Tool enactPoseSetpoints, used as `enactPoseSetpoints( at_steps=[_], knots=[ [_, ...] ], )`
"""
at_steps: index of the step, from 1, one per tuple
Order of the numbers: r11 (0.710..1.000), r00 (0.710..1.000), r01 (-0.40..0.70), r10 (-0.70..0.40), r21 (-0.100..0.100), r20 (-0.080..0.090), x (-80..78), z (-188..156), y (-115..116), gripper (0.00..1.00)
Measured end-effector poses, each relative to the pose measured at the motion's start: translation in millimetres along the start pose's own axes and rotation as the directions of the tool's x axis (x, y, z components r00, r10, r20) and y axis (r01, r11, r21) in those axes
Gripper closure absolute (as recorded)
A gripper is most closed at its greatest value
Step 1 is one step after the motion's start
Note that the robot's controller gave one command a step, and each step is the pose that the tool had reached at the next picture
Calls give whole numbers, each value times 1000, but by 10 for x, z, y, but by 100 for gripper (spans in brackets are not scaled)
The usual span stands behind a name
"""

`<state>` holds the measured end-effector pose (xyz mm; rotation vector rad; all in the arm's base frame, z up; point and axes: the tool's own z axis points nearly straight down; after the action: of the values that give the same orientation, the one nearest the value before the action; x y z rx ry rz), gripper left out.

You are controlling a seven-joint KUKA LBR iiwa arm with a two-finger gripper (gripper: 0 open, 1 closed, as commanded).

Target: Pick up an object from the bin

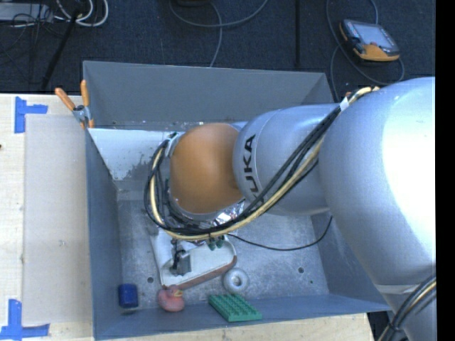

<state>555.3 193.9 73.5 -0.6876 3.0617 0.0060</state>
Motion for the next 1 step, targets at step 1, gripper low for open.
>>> enactPoseSetpoints(
  at_steps=[1],
  knots=[
    [1000, 1000, -5, 5, 1, -3, -6, -5, 8, 0]
  ],
)
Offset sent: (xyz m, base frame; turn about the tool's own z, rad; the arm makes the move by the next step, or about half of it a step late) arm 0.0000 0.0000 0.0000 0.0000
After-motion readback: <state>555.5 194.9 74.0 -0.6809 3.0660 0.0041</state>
